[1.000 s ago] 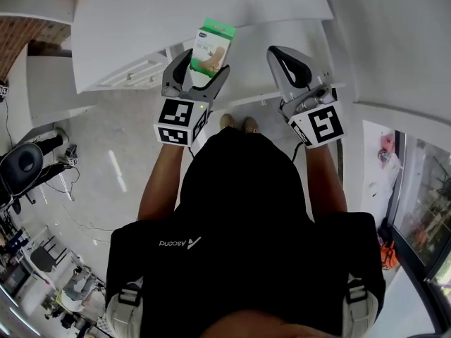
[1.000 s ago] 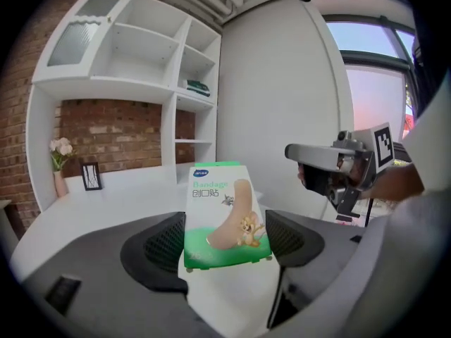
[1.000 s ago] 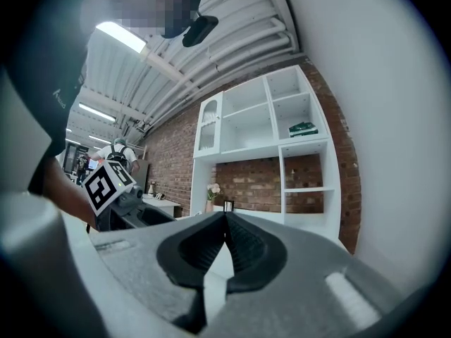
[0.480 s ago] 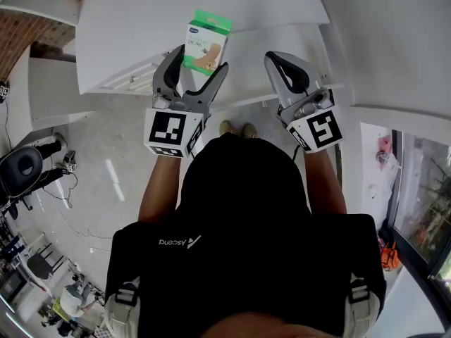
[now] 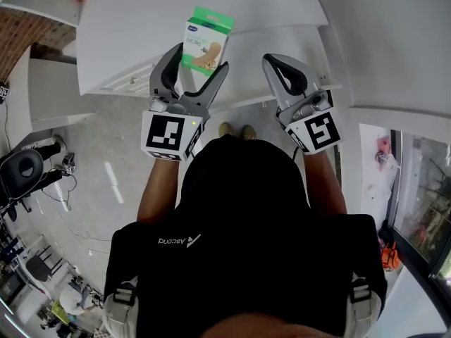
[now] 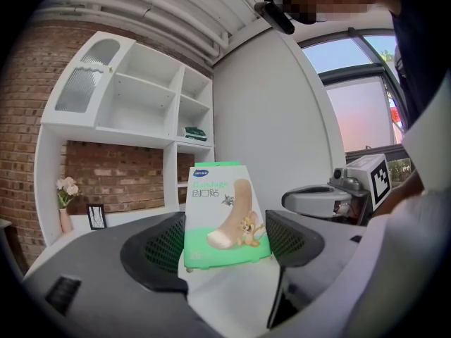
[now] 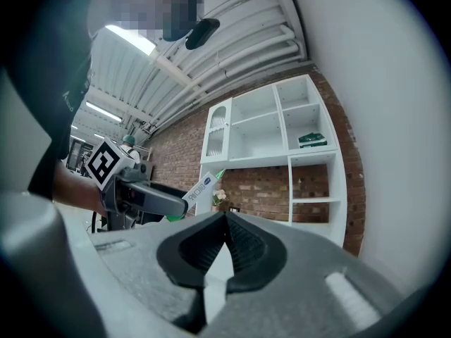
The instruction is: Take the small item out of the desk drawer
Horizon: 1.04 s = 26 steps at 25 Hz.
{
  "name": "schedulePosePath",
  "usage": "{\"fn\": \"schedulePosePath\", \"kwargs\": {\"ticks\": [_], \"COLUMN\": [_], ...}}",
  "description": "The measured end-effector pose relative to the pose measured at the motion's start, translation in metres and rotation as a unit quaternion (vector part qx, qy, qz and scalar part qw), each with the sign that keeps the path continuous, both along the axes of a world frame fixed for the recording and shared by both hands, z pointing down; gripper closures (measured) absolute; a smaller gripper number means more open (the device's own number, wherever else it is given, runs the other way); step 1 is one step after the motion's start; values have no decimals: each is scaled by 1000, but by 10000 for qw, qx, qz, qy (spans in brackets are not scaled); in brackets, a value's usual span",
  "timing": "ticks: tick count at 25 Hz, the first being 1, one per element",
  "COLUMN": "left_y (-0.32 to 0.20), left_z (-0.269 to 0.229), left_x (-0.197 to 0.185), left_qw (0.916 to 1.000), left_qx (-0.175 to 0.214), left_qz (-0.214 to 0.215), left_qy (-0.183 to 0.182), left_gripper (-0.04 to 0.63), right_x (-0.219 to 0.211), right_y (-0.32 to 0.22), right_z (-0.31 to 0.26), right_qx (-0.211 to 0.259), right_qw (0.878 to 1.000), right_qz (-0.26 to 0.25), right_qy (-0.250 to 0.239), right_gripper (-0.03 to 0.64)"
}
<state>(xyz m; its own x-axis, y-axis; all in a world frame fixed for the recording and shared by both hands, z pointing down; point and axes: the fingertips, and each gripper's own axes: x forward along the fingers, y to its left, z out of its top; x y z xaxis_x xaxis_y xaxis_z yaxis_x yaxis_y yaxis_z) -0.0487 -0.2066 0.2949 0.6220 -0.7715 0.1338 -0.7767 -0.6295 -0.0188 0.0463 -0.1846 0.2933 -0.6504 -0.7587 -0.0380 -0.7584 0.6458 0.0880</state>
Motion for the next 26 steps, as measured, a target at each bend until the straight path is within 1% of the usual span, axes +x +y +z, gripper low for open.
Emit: {"fn": "schedulePosePath", "kwargs": {"ticks": [26], "left_y": [4], "left_z": [-1], "left_x": [-2], "left_qw": [9999], "left_qx": [-3], "left_qz": [-93], "left_qy": [43], "left_gripper": [247], "right_x": [1], "right_y": [2], "right_z": [-2], "right_qx": [51], "right_qw": [10000], "right_qz": [-11], "right_qy": [5], "right_gripper": [615]}}
